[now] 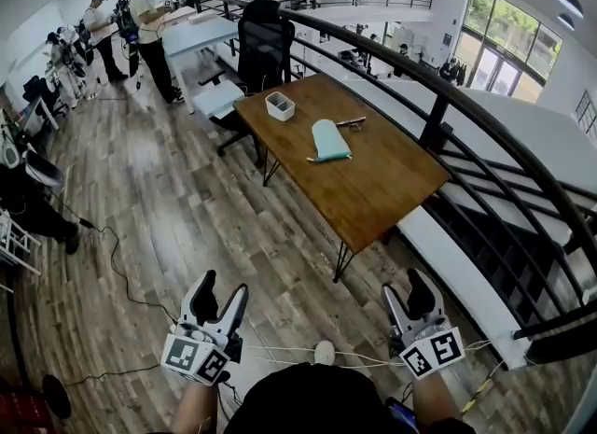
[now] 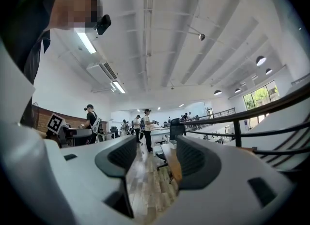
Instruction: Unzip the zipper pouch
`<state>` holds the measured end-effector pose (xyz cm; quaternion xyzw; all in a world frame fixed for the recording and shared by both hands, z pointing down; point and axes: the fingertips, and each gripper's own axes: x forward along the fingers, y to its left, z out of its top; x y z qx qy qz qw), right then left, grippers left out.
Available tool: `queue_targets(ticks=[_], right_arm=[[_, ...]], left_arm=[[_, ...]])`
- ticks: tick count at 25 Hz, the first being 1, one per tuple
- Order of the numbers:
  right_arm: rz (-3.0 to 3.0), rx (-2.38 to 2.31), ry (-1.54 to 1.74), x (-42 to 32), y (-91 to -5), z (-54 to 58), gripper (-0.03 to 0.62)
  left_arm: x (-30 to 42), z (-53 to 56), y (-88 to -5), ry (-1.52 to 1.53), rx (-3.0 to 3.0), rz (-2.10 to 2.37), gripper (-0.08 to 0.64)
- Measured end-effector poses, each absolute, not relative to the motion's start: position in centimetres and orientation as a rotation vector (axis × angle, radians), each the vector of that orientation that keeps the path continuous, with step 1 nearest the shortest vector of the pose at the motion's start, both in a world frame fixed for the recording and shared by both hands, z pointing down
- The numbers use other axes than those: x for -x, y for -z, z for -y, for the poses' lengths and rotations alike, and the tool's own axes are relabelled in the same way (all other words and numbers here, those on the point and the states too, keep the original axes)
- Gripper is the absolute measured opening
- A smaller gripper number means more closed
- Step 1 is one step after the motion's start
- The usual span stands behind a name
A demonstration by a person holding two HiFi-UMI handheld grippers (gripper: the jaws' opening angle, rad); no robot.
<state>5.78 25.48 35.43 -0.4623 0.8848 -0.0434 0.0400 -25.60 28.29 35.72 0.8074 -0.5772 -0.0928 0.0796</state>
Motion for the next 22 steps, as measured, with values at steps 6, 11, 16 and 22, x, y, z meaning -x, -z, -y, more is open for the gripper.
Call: queue_targets(ticks=[6, 11, 16, 22], right_arm=[[-2.71, 1.403, 0.17, -9.4, -35.8, -20.4, 0.241], [-2.713, 1.397, 0.186, -12.6, -36.2, -17.3, 0.235], [-2.705, 1.401, 0.218, -14.2, -37.2, -15.2, 0.227], [-2.682, 1.432, 0.215, -15.3, -37.7, -13.3, 0.223]], left_arm=[[22.4, -23.3, -35.6, 0.261, -2.397, 1.75, 0.287], [19.2, -20.2, -35.7, 0.265, -2.379, 1.759, 0.287], [16.6, -18.5, -36.3, 0.198, -2.395, 1.725, 0.287], [16.0, -15.7, -37.2, 0.16, -2.402, 1.712, 0.287]])
